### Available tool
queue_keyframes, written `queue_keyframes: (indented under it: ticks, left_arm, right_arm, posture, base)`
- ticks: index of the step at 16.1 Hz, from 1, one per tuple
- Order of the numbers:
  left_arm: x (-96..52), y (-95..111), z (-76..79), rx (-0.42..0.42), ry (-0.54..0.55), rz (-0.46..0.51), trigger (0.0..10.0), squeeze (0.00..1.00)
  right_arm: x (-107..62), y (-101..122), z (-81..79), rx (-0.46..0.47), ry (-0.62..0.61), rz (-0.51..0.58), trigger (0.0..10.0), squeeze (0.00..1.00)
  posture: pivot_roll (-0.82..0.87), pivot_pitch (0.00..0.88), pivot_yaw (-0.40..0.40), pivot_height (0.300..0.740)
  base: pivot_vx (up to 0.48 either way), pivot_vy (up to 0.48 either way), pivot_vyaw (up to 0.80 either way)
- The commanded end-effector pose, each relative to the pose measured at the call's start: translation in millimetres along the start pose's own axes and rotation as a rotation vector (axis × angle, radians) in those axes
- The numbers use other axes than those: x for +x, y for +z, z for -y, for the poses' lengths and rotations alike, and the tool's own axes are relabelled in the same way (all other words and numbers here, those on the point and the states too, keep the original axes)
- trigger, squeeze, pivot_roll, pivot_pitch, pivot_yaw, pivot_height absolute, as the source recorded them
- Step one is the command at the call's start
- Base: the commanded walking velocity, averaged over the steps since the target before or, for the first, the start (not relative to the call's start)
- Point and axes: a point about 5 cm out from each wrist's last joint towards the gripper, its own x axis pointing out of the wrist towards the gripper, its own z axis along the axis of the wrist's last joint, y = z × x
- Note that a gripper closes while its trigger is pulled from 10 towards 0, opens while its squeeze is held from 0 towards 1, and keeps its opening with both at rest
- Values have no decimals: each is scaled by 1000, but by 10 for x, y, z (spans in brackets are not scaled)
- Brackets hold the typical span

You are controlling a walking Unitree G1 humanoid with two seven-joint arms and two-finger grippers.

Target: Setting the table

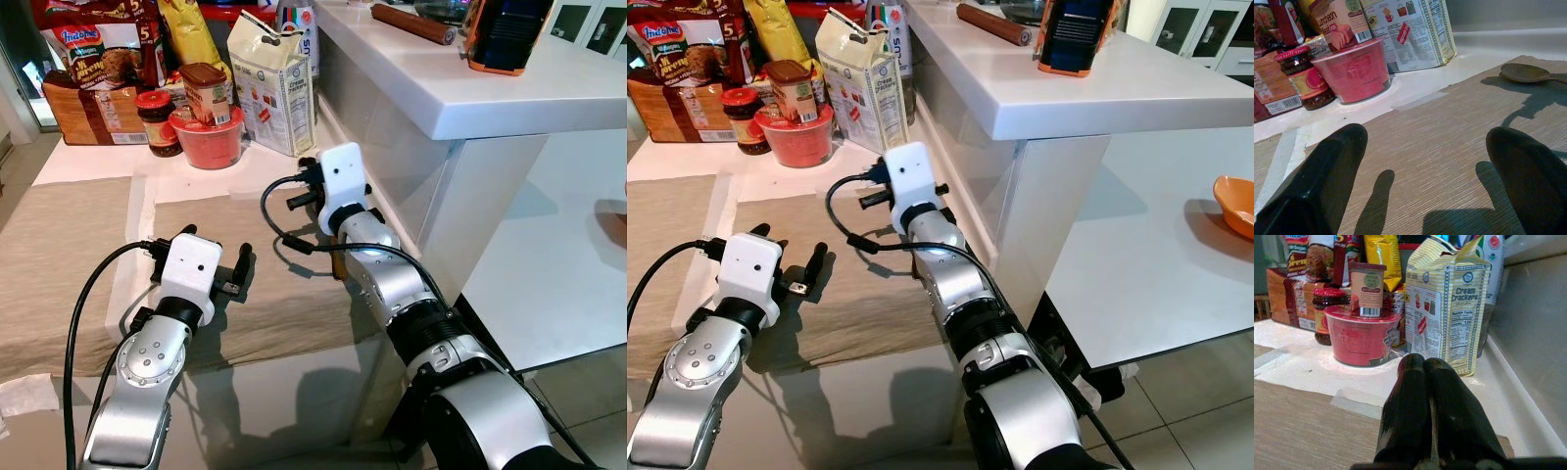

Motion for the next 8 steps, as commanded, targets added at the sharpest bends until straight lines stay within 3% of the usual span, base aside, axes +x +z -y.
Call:
queue_keyframes:
  ticks: [1,2,3,4,8]
  left_arm:
    - [13,27,21,6,-5,6,10000,0]
    - [13,26,22,6,-4,6,10000,0]
    - [12,26,24,6,-4,6,10000,0]
    - [8,24,27,6,-5,6,10000,0]
    - [-18,13,27,11,-10,1,10000,0]
  right_arm:
    - [16,52,10,-21,9,14,0,0]
    - [15,27,16,-22,1,-2,0,0]
    - [9,-35,30,-5,-17,-41,6275,0]
    - [-7,-91,39,19,-25,-64,10000,1000]
    - [-58,-249,180,146,-145,-138,10000,1000]
  posture:
    - [109,0,-12,736]
    - [109,0,-12,736]
    - [109,0,-13,736]
    - [110,0,-14,736]
    - [114,0,-12,736]
  base:
    - [0,0,0]
    - [0,0,0]
    - [0,0,0]
    - [0,0,0]
    - [0,0,0]
